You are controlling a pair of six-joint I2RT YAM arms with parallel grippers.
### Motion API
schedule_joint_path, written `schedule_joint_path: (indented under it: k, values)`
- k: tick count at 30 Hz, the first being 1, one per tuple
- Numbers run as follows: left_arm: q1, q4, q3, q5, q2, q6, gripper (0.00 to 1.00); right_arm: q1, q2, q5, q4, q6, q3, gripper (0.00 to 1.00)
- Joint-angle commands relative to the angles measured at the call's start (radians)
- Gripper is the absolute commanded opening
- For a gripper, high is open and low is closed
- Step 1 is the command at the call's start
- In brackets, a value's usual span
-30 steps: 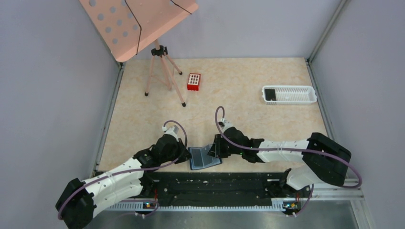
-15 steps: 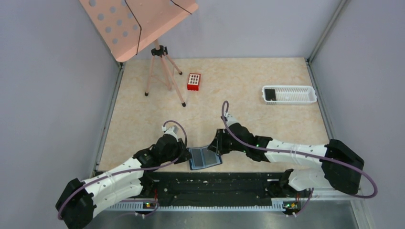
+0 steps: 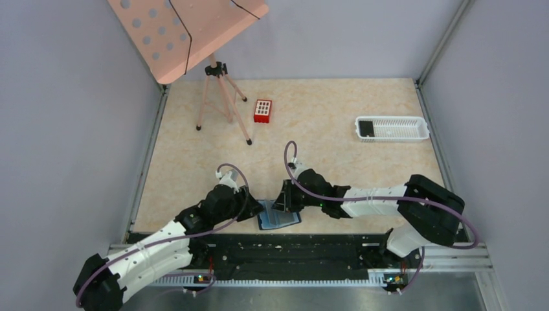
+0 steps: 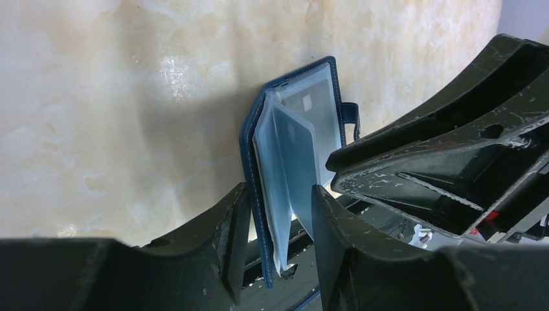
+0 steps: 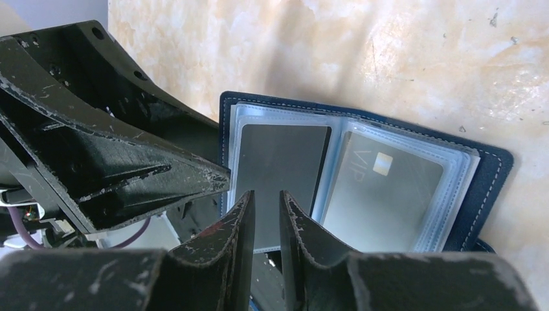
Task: Take the credit cards out of the card holder
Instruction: Open the card holder at the center of the board.
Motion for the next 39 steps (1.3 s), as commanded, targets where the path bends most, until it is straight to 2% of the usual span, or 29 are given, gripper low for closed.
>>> schedule_joint_path:
  k: [1, 19, 27, 30, 34, 39]
  values:
    - [-0.002, 0.085, -0.024, 0.017, -0.006, -0.018, 0.45, 0.010, 0.028, -0.019, 0.092, 0.012, 0.000, 0.20]
    - [-0.003, 0.103, -0.026, 0.040, 0.010, -0.007, 0.55, 0.009, 0.099, -0.035, 0.130, 0.027, -0.004, 0.19]
    - [-0.003, 0.112, -0.037, 0.040, 0.016, -0.004, 0.53, -0.010, 0.075, -0.052, 0.125, 0.017, -0.019, 0.21]
    - [-0.002, 0.128, -0.039, 0.050, 0.024, 0.007, 0.46, -0.037, 0.036, -0.074, 0.159, 0.006, -0.057, 0.24]
    - [-0.003, 0.166, -0.045, 0.063, 0.039, 0.020, 0.24, -0.054, 0.013, -0.111, 0.208, -0.008, -0.087, 0.28]
    - [-0.002, 0.245, -0.063, 0.092, 0.044, 0.016, 0.07, -0.081, 0.002, -0.171, 0.295, -0.009, -0.132, 0.33]
